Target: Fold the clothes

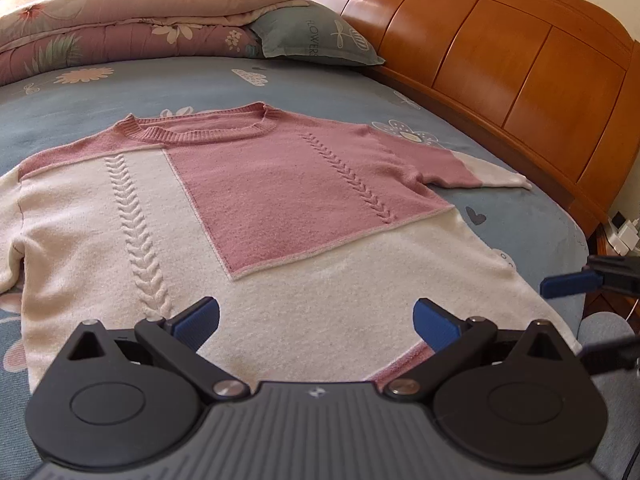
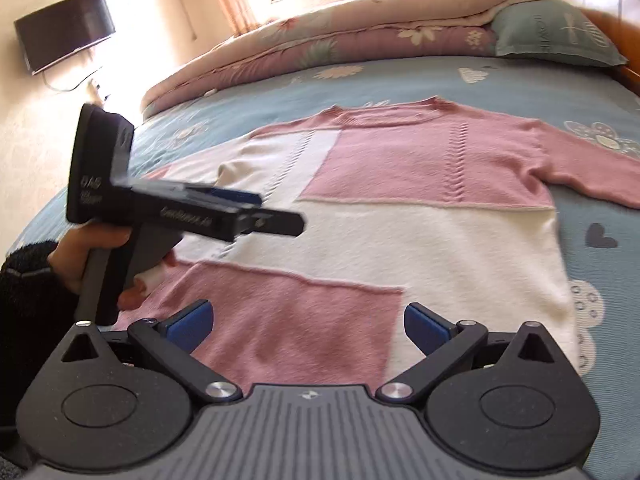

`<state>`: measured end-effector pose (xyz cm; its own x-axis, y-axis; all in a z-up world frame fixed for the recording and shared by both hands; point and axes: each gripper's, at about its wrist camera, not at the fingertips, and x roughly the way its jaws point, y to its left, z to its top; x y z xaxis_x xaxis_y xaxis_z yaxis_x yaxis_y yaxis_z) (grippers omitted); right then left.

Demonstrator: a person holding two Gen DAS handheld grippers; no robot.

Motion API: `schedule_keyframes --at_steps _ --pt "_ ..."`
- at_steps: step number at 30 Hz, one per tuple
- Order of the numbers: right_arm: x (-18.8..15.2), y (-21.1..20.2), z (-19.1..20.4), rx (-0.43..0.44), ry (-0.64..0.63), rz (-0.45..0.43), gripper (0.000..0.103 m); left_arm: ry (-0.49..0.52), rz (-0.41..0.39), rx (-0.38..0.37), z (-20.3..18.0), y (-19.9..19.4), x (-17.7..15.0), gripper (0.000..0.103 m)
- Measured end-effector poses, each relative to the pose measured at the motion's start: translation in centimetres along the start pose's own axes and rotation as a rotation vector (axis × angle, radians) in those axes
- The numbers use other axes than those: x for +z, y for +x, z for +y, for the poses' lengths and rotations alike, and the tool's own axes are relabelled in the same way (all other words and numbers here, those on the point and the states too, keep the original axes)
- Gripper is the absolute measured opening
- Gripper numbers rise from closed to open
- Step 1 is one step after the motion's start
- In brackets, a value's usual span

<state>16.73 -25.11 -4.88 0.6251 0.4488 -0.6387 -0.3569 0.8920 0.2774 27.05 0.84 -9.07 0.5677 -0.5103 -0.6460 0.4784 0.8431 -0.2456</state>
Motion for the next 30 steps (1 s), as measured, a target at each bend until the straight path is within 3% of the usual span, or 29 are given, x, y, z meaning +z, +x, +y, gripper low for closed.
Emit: schedule_keyframes --at_steps 5,9,12,17,20,23,25,27,30 --pt "3.4 -2.5 -10.6 -0.194 0.116 -0.07 0.103 0.022 0.036 -0.018 -0.4 1.0 -0.7 0.102" --pt "5.2 -3.1 -20.8 -0.219 0.339 -0.098 0.103 0.054 0.045 -0.017 -0.7 1.3 -1.0 0.102" --pt "6.2 -3.8 -27.6 -0.289 0.465 -0.166 0.103 0.0 0.052 -0.036 -0.1 1.1 -0.6 0.102" --pt "8.0 -4.4 -38.1 -0.319 0.665 -0.274 0.103 -0.08 0.03 -0.043 0.8 0.9 -0.1 0.102" --pt "8.8 -3.3 -42.2 -0.299 0.706 -0.312 0.103 -0.067 0.028 -0.026 0.7 1.4 -0.3 0.102" --pt "8.7 -1.2 -44.6 -0.31 0.723 -0.254 0.103 -0.019 0.022 -0.001 0.1 1.8 -0.5 0.102" --pt "8.0 -0.7 -45.4 -0.365 0.701 -0.232 0.103 0.0 0.024 0.01 -0.2 1.9 -0.5 0.102" --pt "7.1 -1.4 -45.7 -0.377 0.674 -0.269 0.103 0.017 0.024 0.018 -0.3 2.0 -0.6 0.102" --pt "7.3 -2.1 -45.0 -0.557 0.642 -0.264 0.103 0.016 0.023 0.016 -0.3 1.9 -0.6 0.102"
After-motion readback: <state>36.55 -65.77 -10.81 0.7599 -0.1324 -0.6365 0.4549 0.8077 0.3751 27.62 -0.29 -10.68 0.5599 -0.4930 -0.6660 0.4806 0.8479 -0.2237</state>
